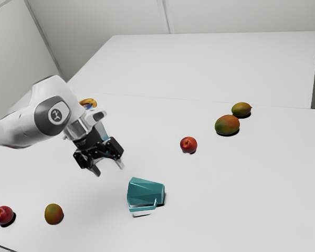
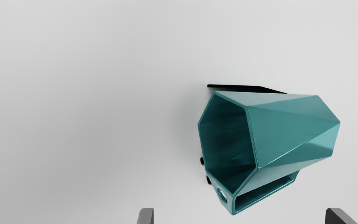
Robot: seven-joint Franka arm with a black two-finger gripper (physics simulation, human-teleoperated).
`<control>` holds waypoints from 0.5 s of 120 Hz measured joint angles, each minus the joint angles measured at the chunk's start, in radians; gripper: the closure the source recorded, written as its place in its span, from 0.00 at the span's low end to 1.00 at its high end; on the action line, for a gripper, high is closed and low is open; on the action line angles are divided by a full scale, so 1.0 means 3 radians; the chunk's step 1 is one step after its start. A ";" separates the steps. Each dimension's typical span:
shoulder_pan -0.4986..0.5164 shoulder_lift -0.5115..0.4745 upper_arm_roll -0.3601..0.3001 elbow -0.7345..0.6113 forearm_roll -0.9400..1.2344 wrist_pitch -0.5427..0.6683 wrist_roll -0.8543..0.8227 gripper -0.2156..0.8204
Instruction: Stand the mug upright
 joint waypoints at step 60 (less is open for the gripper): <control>-0.0135 0.0313 0.0004 -0.0266 -0.1392 0.0554 0.1438 0.21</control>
